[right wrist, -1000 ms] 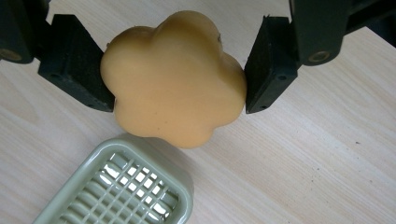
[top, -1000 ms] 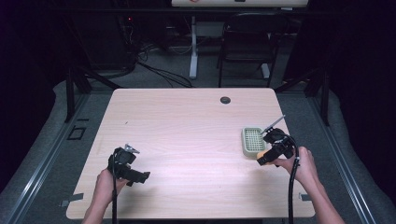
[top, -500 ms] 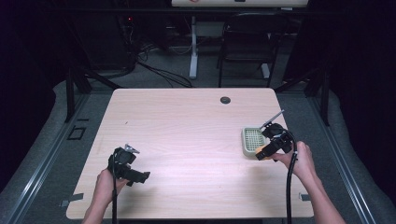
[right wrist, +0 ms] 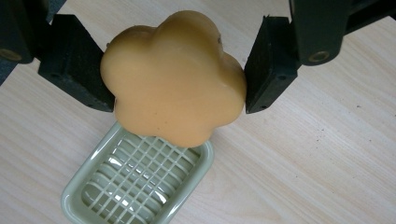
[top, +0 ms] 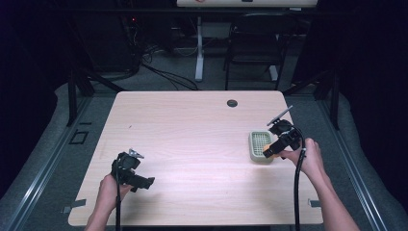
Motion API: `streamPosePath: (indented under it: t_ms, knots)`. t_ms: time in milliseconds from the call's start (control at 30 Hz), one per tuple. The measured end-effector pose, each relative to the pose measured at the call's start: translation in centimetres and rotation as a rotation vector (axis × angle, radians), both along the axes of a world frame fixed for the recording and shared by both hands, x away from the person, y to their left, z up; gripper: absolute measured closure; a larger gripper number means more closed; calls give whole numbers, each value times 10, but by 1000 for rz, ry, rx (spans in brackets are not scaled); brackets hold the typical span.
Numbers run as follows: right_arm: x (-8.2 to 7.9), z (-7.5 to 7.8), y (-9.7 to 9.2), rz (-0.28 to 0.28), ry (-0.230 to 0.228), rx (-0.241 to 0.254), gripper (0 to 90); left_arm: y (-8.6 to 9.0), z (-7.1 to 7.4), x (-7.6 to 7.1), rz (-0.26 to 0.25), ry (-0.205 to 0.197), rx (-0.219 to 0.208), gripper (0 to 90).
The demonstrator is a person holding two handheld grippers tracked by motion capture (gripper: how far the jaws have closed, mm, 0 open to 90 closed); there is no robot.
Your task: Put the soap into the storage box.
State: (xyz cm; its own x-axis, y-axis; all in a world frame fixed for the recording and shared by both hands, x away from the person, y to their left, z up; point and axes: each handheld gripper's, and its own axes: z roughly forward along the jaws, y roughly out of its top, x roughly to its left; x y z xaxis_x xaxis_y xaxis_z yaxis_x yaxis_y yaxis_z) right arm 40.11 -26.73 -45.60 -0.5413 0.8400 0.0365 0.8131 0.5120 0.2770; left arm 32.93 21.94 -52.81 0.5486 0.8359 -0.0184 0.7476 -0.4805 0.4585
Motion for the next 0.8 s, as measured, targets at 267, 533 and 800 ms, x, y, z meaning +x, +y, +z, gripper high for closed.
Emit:
streamPosePath:
  t_ms: [267, 533, 800]
  knots:
    - [11, -1, 1, -10, -3, -3, 266, 0, 0, 1, -3, 3, -1, 0]
    - [21, -4, 3, -15, 6, 0, 267, 0, 0, 1, -4, 6, -2, 0]
    - [29, -2, 5, -29, -16, 4, 266, 0, -1, 1, -4, 3, -3, 0]
